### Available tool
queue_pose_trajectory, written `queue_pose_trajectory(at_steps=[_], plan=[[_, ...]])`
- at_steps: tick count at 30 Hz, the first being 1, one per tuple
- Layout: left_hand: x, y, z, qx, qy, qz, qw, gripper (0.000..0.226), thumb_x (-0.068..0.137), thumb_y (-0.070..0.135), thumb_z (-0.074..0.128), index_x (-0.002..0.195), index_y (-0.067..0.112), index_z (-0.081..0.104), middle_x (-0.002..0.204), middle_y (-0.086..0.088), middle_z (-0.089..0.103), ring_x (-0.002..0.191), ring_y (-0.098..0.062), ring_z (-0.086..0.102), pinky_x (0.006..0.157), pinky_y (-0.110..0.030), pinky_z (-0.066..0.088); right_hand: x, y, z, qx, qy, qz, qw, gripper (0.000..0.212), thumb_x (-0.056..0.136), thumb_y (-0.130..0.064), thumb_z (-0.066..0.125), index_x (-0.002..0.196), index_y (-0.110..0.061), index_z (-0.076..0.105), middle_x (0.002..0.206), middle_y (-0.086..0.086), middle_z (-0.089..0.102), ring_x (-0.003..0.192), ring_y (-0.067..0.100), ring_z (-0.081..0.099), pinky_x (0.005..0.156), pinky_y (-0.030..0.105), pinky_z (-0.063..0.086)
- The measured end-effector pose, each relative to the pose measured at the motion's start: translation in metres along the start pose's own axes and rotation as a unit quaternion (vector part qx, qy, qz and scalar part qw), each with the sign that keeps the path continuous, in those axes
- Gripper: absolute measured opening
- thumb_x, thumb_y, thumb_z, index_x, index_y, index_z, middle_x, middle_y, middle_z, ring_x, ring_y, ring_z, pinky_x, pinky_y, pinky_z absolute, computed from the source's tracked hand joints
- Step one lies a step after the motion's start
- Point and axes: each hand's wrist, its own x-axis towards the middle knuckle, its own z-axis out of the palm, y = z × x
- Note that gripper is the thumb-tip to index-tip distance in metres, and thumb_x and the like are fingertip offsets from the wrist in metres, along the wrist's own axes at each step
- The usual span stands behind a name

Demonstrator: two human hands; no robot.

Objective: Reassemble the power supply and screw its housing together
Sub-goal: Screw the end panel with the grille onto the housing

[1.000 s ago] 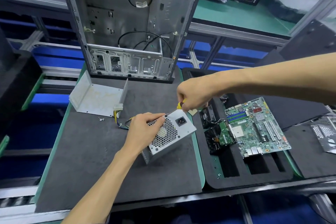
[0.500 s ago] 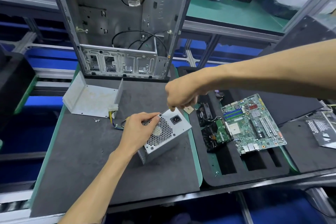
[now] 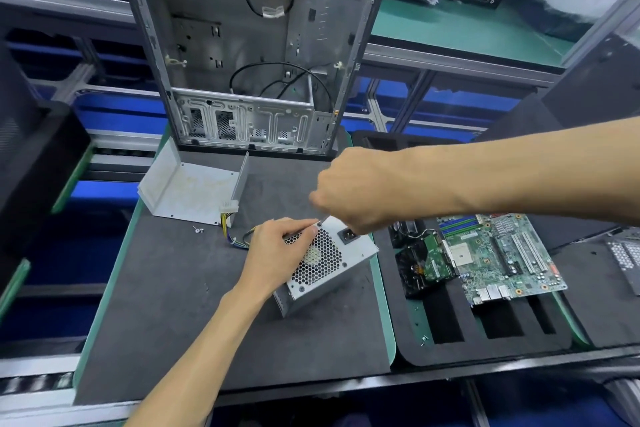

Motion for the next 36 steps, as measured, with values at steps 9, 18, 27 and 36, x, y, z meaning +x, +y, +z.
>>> queue_pose_trajectory(at_steps=[9, 18, 27, 36], plan=[[0.000, -0.004, 0.001, 0.013, -0.005, 0.007, 1.000, 0.014, 0.092, 0.024, 0.070, 0.088, 0.038, 0.072, 0.065, 0.026, 0.063, 0.069, 0.003, 0.056, 0.070, -0.020, 0.040, 0.004, -0.009, 0.014, 0.026, -0.012, -0.003, 1.000, 0.028, 0.088, -0.015, 0.057, 0.068, -0.016, 0.038, 0.068, 0.002, 0.048, 0.059, 0.027, 0.046, 0.058, 0.031, 0.041], [0.002, -0.004, 0.000, -0.007, 0.000, -0.006, 1.000, 0.015, 0.092, 0.028, 0.072, 0.104, 0.027, 0.081, 0.089, 0.016, 0.076, 0.087, 0.004, 0.068, 0.080, -0.021, 0.050, 0.016, 0.032, 0.030, 0.539, -0.136, 0.224, 0.800, 0.031, 0.089, -0.006, 0.052, 0.059, -0.009, 0.052, 0.044, -0.002, 0.041, 0.036, 0.015, 0.031, 0.040, 0.016, 0.023], [-0.006, -0.001, 0.004, -0.020, 0.005, 0.005, 1.000, 0.014, 0.091, 0.028, 0.073, 0.103, 0.026, 0.081, 0.086, 0.019, 0.075, 0.087, 0.007, 0.067, 0.080, -0.015, 0.049, 0.006, 0.027, -0.005, -0.117, 0.034, -0.060, 0.991, 0.021, 0.096, -0.024, 0.046, 0.088, -0.014, 0.062, 0.085, 0.010, 0.067, 0.068, 0.034, 0.048, 0.062, 0.034, 0.038], [-0.011, -0.002, 0.007, 0.011, 0.017, 0.044, 0.999, 0.017, 0.092, 0.029, 0.071, 0.105, 0.024, 0.081, 0.090, 0.018, 0.075, 0.087, 0.012, 0.063, 0.078, 0.001, 0.037, 0.015, 0.035, 0.017, 0.485, -0.196, 0.233, 0.820, 0.036, 0.095, -0.008, 0.053, 0.060, -0.014, 0.042, 0.050, -0.001, 0.034, 0.036, 0.014, 0.024, 0.038, 0.016, 0.019]])
